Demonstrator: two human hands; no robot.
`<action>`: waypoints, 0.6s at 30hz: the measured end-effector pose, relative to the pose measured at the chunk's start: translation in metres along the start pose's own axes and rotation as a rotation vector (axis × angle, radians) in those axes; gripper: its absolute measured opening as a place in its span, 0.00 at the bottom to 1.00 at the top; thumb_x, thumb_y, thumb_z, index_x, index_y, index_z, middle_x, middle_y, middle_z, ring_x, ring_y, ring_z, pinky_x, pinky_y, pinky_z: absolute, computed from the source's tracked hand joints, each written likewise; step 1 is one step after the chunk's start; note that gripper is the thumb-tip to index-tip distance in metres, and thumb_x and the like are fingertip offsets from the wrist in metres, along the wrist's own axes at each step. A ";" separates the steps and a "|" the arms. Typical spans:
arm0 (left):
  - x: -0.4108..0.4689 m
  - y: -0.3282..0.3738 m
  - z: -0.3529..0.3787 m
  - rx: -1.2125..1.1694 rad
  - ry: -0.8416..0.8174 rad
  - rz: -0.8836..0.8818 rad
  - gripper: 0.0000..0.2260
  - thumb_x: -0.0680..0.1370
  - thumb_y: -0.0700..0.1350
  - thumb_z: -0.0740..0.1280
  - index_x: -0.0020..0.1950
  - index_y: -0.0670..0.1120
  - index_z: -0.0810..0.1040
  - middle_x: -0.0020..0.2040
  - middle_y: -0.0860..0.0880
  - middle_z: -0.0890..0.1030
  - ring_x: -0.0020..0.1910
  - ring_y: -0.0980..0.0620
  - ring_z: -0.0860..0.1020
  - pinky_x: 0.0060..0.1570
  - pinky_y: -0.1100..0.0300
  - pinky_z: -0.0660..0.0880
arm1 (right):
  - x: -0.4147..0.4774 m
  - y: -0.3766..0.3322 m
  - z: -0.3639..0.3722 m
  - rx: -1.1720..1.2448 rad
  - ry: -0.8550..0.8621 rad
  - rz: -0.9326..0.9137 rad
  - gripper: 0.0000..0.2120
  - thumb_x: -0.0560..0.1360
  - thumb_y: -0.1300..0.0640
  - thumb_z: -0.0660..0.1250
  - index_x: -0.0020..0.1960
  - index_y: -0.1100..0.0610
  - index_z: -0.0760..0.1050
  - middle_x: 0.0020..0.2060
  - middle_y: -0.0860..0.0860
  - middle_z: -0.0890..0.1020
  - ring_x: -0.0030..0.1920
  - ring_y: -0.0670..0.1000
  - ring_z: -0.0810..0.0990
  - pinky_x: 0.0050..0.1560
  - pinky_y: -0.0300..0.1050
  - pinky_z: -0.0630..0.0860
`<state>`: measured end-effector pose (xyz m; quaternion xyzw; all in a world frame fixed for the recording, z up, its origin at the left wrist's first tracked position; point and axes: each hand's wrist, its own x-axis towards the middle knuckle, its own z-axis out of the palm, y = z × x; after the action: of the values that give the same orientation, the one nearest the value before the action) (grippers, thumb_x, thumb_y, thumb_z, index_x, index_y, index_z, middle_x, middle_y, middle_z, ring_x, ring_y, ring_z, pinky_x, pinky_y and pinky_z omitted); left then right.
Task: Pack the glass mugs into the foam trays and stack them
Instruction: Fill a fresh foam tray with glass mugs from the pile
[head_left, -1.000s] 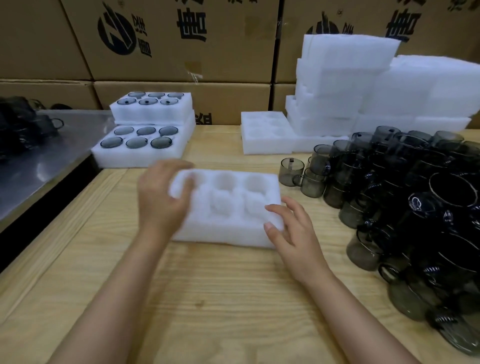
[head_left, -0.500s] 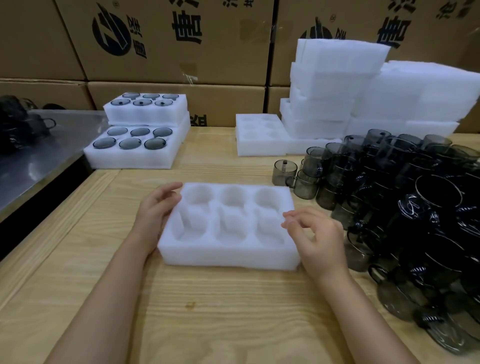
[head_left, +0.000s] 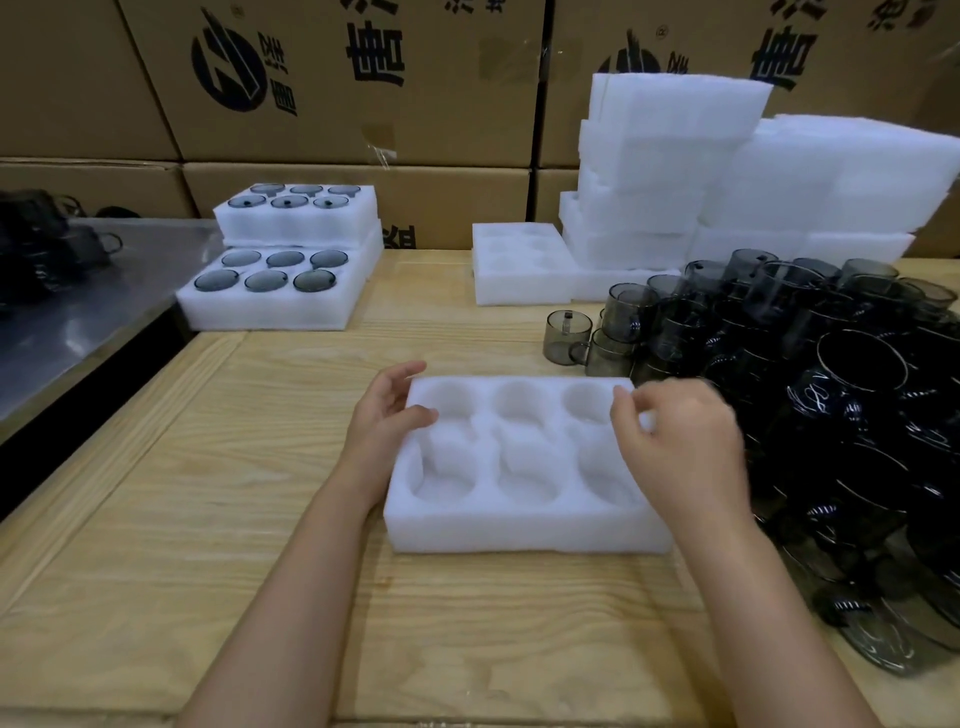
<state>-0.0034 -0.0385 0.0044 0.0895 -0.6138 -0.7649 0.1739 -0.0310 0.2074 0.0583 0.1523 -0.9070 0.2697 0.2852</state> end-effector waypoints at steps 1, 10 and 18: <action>0.001 0.000 -0.001 0.016 -0.011 0.002 0.25 0.62 0.36 0.68 0.58 0.48 0.76 0.48 0.47 0.79 0.41 0.55 0.81 0.37 0.64 0.77 | 0.001 0.003 -0.006 -0.046 0.169 -0.072 0.12 0.76 0.58 0.64 0.36 0.62 0.78 0.35 0.57 0.81 0.45 0.61 0.78 0.47 0.50 0.69; 0.007 -0.003 -0.002 -0.038 -0.013 0.013 0.20 0.63 0.36 0.65 0.54 0.46 0.78 0.40 0.48 0.77 0.34 0.54 0.78 0.33 0.64 0.76 | 0.009 0.050 -0.046 -0.375 0.239 0.438 0.21 0.74 0.48 0.63 0.61 0.60 0.71 0.72 0.57 0.59 0.71 0.68 0.57 0.63 0.72 0.59; 0.006 -0.001 -0.002 -0.037 -0.034 0.011 0.17 0.64 0.38 0.64 0.53 0.45 0.78 0.36 0.48 0.71 0.32 0.53 0.74 0.31 0.65 0.73 | 0.009 0.067 -0.046 -0.348 0.246 0.427 0.14 0.75 0.55 0.66 0.57 0.61 0.77 0.68 0.60 0.65 0.71 0.62 0.60 0.63 0.71 0.62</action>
<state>-0.0089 -0.0421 0.0036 0.0699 -0.6028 -0.7766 0.1694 -0.0471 0.2871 0.0680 -0.1271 -0.9098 0.1804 0.3514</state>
